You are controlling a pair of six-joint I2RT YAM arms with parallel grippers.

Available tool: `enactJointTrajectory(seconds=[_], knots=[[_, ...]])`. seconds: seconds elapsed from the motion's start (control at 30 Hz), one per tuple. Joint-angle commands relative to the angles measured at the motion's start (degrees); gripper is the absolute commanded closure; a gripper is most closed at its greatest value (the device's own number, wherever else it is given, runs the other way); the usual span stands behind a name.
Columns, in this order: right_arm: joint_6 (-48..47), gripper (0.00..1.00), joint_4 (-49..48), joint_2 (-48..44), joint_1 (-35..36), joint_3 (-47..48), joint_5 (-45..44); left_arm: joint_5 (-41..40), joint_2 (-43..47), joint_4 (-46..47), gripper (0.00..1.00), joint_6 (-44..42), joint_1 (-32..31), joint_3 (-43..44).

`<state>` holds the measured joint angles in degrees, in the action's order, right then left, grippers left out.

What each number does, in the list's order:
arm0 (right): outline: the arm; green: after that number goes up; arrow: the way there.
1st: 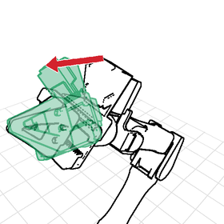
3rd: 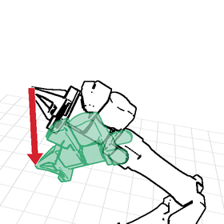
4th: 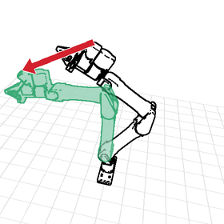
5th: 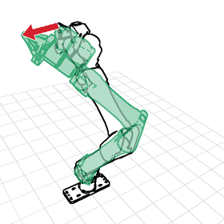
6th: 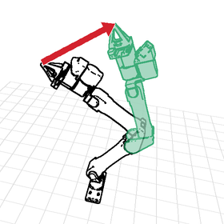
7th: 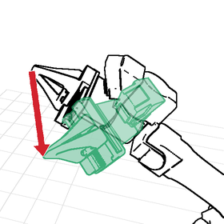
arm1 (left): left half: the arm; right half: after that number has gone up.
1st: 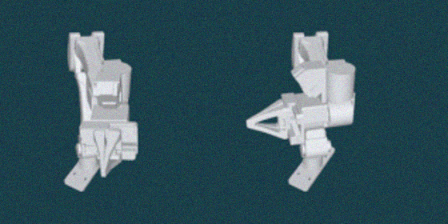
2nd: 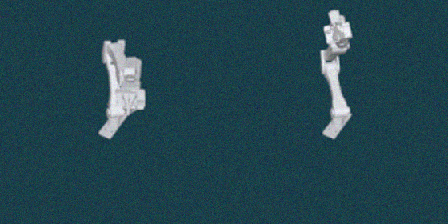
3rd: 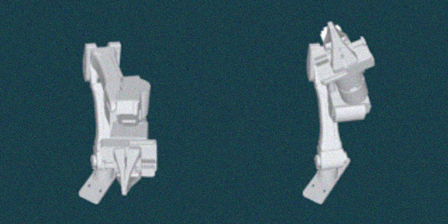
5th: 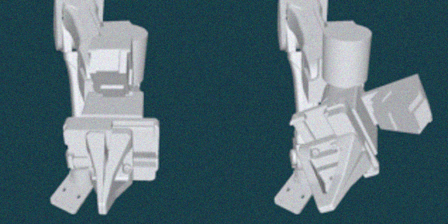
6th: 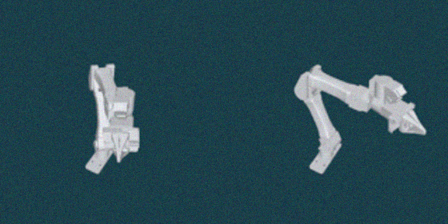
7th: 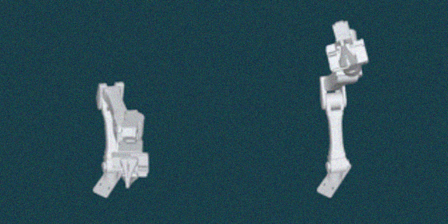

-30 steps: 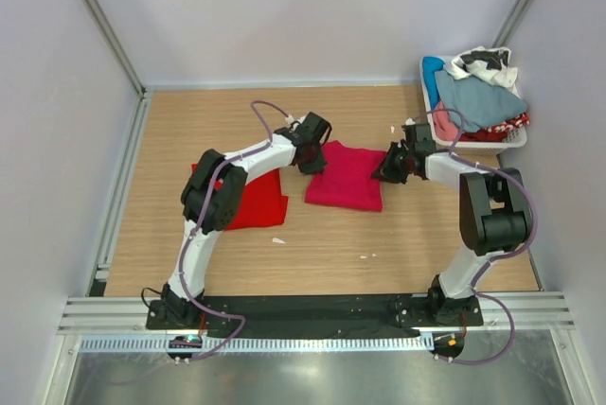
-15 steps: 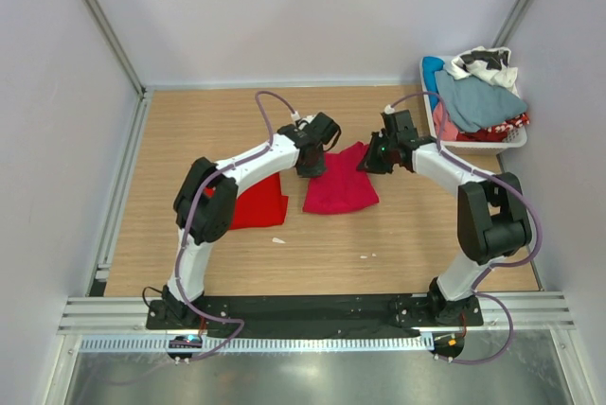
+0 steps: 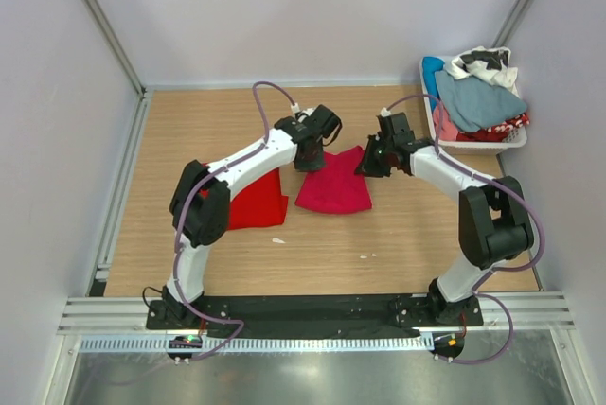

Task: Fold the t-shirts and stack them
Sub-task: Neatly place the folded tshirt to the corner

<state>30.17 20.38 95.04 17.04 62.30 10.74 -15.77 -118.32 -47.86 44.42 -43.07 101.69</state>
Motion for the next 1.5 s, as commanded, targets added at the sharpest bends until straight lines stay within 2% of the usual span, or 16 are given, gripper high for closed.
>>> enactJointTrajectory(seconds=[0.0,0.17,0.37,0.73,0.97,1.13,1.3,1.47], knots=[[1.46,0.99,-0.61,-4.34,2.21,2.64,-0.28,-2.77,5.47,-4.43,1.0,-2.32,0.0,4.65],[3.57,0.99,-0.69,-5.75,6.51,5.1,-1.25,-0.49,9.59,-5.41,1.0,-2.94,2.02,1.07],[5.94,0.99,-1.13,-4.87,13.28,8.44,-3.18,-0.31,20.93,-3.21,1.0,-2.5,4.75,-10.01],[7.79,0.99,-1.05,4.52,24.0,20.74,-5.47,4.16,35.43,-4.09,1.0,-5.48,18.45,-23.72],[8.24,0.99,-1.49,13.49,29.28,28.83,-5.65,7.94,39.13,-3.74,1.0,-8.73,30.83,-31.1],[8.85,0.99,-2.19,18.59,31.65,32.53,-4.86,8.12,40.63,-3.47,1.0,-10.58,36.2,-33.48],[9.46,0.99,-3.68,20.7,33.15,32.8,-5.03,8.21,40.89,-2.95,1.0,-12.34,39.37,-35.07],[10.25,0.99,-3.95,21.59,33.32,31.74,-6.43,6.99,39.32,-4.26,1.0,-12.52,39.64,-36.56]])
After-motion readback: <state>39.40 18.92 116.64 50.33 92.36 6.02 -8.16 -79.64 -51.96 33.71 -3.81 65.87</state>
